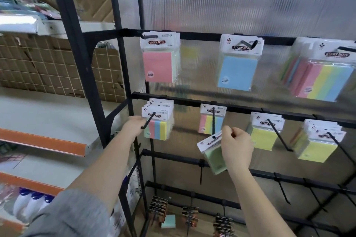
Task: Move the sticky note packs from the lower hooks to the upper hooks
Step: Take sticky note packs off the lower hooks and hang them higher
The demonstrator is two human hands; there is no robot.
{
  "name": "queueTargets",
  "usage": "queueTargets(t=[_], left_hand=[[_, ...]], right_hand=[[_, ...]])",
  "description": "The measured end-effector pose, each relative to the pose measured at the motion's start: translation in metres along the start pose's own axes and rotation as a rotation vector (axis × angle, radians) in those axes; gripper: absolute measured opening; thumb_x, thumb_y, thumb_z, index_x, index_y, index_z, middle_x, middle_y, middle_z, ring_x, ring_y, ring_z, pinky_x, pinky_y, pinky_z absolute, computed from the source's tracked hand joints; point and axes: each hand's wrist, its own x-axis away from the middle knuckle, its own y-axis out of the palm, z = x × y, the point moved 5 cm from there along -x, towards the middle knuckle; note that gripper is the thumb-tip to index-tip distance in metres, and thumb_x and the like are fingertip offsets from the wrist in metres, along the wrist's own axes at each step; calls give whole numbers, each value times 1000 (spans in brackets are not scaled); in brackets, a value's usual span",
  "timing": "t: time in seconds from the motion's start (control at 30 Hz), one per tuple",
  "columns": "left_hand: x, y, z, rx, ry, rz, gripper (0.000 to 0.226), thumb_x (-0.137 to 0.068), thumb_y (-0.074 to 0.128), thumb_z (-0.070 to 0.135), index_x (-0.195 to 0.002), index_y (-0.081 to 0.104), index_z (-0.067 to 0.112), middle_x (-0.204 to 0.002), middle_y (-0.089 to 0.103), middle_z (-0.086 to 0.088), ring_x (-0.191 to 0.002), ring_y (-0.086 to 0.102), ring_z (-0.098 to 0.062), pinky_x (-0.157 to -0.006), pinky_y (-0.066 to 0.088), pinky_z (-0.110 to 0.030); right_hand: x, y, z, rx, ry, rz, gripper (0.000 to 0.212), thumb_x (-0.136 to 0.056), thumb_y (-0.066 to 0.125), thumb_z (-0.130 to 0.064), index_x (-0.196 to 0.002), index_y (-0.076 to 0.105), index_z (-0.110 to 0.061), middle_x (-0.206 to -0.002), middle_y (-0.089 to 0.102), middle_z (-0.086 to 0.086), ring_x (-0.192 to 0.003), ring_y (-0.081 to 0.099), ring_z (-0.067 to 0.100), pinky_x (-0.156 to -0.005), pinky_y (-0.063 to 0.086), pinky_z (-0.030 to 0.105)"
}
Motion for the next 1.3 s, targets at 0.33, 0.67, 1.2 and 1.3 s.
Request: queueTargets(t=[0.33,0.67,1.2,1.3], left_hand=[[0,3,-20,-25,100,-5,14,-92,58,13,-94,59,0,-91,66,-15,-86,62,-30,-68,46,-32],[49,-11,-21,194,103,123,27,-99,40,29,-84,56,13,-87,62,-19,-75,56,-26,-64,39,-32],[103,-44,15,-119,357,273,31,-102,34,32,-92,51,9,-85,58,-3,-78,59,-18,-71,50,-38],[105,-40,20,-134,376,247,32,-102,35,33,-87,50,9,-82,58,-3,-75,59,-17,-60,44,-28]], right_hand=[[4,-14,-16,-118,-12,39,33,-84,44,-15,-55,27,-16,-58,33,6,-58,26,18,-54,21,31],[8,-24,-30,-238,-42,34,49,-97,47,-26,-56,20,-17,-50,18,-5,-50,16,13,-50,15,27],[27,-43,-42,-302,-57,111,51,-97,51,-33,-53,29,-16,-34,24,-13,-36,23,6,-39,16,17],[30,-50,-39,-304,-22,108,48,-97,51,-34,-55,37,-16,-37,28,-14,-39,25,5,-44,20,19]])
